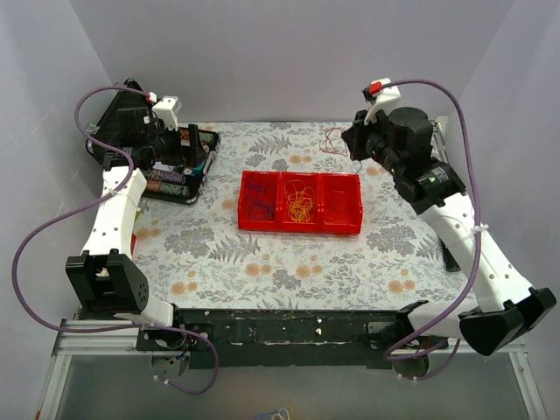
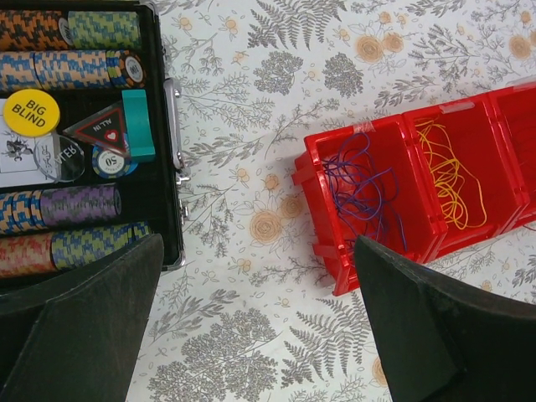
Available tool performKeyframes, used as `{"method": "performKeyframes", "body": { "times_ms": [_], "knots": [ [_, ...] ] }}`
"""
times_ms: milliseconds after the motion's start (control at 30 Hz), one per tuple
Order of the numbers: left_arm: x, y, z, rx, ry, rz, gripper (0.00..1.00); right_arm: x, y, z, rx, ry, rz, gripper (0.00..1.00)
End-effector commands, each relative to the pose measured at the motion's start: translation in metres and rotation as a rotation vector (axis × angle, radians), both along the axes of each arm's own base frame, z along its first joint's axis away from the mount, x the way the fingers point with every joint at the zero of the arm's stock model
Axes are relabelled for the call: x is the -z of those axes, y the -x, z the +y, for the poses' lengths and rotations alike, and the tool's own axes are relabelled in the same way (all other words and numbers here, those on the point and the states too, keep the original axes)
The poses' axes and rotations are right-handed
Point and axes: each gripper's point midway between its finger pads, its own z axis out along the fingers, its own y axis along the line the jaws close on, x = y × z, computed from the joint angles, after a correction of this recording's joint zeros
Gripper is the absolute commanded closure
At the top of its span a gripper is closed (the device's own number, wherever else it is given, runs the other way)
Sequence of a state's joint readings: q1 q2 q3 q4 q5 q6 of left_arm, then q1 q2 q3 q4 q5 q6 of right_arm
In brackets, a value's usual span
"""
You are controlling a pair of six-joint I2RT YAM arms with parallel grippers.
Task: Untangle the cables
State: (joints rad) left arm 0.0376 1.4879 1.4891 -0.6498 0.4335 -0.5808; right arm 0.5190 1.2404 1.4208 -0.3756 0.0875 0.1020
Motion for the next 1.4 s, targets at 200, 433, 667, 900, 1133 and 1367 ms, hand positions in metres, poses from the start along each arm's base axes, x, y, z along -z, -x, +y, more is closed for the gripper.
{"method": "performKeyframes", "body": {
  "times_ms": [200, 433, 667, 900, 1133, 1367],
  "knots": [
    [-0.011, 0.009, -0.002, 0.008, 0.002, -0.046, 0.02, -0.091, -0.017, -0.003, -0.003, -0.103, -0.166, 0.99],
    [-0.010, 0.009, -0.002, 0.010, 0.008, -0.050, 0.02, -0.169, -0.012, -0.003, -0.017, -0.168, -0.305, 0.99],
    [-0.009, 0.011, -0.003, 0.010, 0.010, -0.069, 0.02, -0.110, -0.020, 0.003, -0.018, -0.159, -0.217, 0.99],
    [-0.003, 0.014, -0.003, -0.007, 0.019, -0.071, 0.02, -0.045, -0.020, 0.003, -0.002, -0.150, -0.128, 0.99],
    [-0.004, 0.016, -0.002, -0.012, 0.022, -0.083, 0.02, -0.004, -0.021, -0.004, 0.040, -0.107, -0.067, 0.99],
    [-0.006, 0.017, -0.003, -0.007, 0.029, -0.092, 0.02, 0.049, -0.023, -0.019, 0.125, -0.055, 0.025, 0.99]
  ]
}}
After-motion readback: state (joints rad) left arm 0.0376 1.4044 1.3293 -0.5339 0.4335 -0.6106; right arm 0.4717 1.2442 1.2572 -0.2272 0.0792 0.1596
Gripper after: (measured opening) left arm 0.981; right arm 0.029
